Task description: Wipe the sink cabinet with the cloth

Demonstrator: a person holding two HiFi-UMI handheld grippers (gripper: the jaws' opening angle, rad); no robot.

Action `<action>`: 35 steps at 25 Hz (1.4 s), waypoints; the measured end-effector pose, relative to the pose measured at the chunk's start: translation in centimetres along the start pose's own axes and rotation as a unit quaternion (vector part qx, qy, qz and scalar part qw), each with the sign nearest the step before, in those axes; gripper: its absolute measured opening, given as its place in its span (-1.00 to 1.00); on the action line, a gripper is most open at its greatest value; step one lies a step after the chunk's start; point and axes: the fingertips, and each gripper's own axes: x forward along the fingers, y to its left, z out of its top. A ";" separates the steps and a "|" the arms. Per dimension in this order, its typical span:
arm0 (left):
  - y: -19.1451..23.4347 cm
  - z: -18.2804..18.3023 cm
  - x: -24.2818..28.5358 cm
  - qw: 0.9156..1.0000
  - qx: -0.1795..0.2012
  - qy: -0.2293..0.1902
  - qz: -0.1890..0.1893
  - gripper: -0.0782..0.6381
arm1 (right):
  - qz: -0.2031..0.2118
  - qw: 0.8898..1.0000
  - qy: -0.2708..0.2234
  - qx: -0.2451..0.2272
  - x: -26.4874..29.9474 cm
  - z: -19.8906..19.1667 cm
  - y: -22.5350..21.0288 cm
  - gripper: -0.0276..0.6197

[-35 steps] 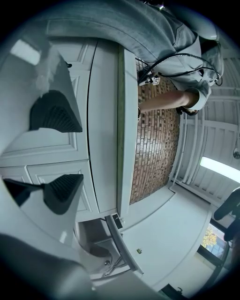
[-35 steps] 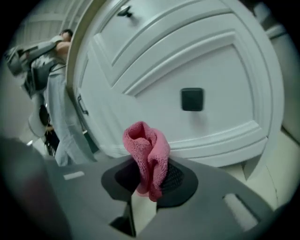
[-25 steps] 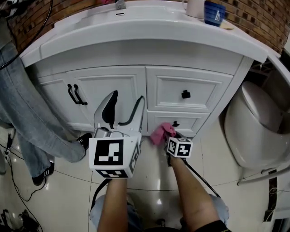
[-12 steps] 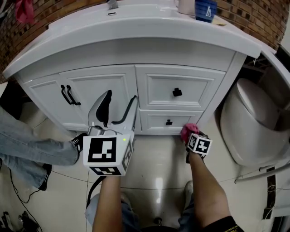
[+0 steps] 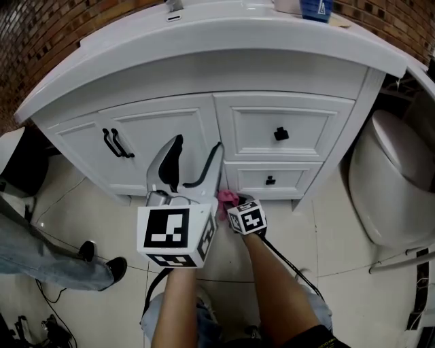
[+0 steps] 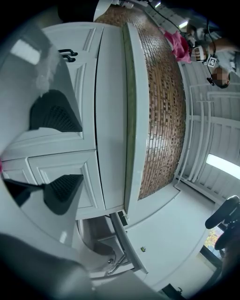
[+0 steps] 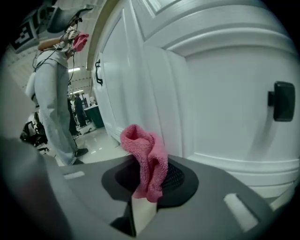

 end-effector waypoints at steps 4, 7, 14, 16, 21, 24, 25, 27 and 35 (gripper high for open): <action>0.1 -0.2 0.0 1.000 0.005 0.003 -0.004 0.03 | -0.058 0.998 0.014 0.003 -0.2 -0.5 -2.4 -0.69; 0.2 -0.3 0.2 1.000 -0.002 0.002 -0.004 0.03 | -0.101 0.994 0.036 0.012 -2.3 -1.5 -5.8 -0.69; -0.8 0.1 0.5 1.000 -0.016 -0.003 -0.019 0.05 | -0.275 0.956 0.090 0.051 -13.1 -5.5 -18.0 -0.69; -1.0 0.3 0.4 1.000 -0.016 -0.005 -0.020 0.05 | -0.325 0.939 0.068 0.090 -16.6 -5.7 -21.4 -0.69; -0.9 0.6 0.3 1.000 -0.016 -0.006 -0.017 0.06 | -0.325 0.938 0.020 0.118 -19.8 -4.9 -23.5 -0.69; -1.2 0.8 0.0 1.000 -0.014 -0.005 -0.016 0.06 | -0.326 0.942 0.003 0.075 -21.4 -2.1 -22.3 -0.69; -1.4 0.8 -0.2 1.000 -0.011 -0.004 -0.018 0.06 | -0.326 0.943 -0.003 0.064 -22.1 -1.0 -21.7 -0.69; -2.1 0.8 -0.6 1.000 0.000 0.001 -0.024 0.06 | -0.325 0.944 -0.021 0.055 -23.7 1.1 -20.4 -0.69; -2.8 2.4 -4.2 0.999 0.019 -0.025 -0.037 0.00 | -0.321 0.919 -0.225 0.043 -34.9 14.1 -14.2 -0.69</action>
